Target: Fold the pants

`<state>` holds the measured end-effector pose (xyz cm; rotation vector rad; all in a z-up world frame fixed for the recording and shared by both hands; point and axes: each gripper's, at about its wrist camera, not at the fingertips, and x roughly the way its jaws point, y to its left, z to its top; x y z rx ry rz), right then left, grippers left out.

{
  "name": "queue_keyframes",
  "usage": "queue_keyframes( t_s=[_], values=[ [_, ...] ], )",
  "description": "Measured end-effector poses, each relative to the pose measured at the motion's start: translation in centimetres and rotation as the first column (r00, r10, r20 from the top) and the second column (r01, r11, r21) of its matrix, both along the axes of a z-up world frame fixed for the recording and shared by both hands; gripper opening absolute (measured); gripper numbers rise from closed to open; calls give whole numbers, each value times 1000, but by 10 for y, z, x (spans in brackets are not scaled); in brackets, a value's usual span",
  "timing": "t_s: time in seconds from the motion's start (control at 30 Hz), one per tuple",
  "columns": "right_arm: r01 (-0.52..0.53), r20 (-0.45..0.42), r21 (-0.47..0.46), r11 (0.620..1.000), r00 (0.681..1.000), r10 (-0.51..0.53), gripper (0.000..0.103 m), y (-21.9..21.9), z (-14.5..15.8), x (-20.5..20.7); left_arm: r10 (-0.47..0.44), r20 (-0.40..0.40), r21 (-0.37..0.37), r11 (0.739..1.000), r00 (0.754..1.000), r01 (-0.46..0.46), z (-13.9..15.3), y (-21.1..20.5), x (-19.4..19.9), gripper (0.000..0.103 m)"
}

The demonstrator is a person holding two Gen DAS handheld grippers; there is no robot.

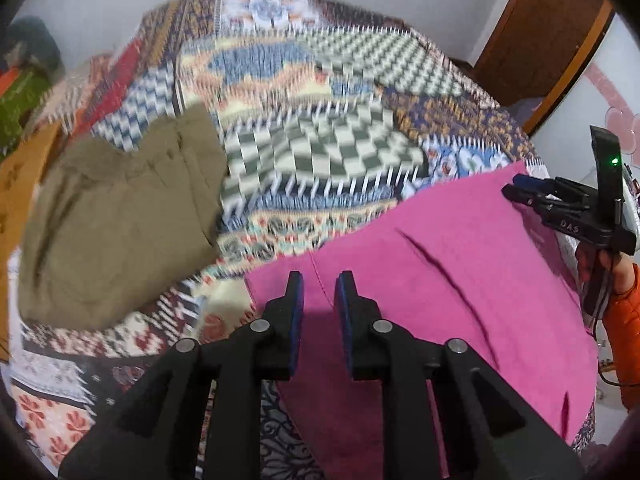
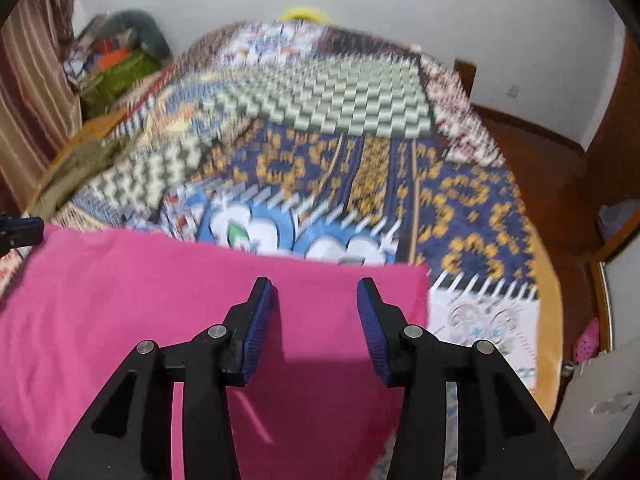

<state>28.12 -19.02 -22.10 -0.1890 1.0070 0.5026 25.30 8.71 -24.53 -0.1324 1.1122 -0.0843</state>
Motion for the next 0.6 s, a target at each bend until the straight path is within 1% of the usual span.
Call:
queue_keyframes(
  t_s=[0.07,0.13,0.27,0.4,0.6],
  values=[
    [10,-10,15,1000,1000,-10,40,-6,-2,-1,3,11,-12,1000,1000,-2,0,2,-4,19],
    [28,-24,8,1000,999,-27,40,-11,0,-1,8,9,-4,1000,1000,-8,3,4,-8,19],
    [50,-9,-1,999,999,-50,40,-20,11,-8,28,14,14,1000,1000,-28,13,10,-21,19],
    [66,13,14,998,998,-66,40,-31,29,-18,77,22,28,997,997,-77,25,19,-34,20],
    [57,56,44,997,997,-60,40,-37,61,-43,121,61,8,993,991,-122,52,22,-57,20]
  ],
)
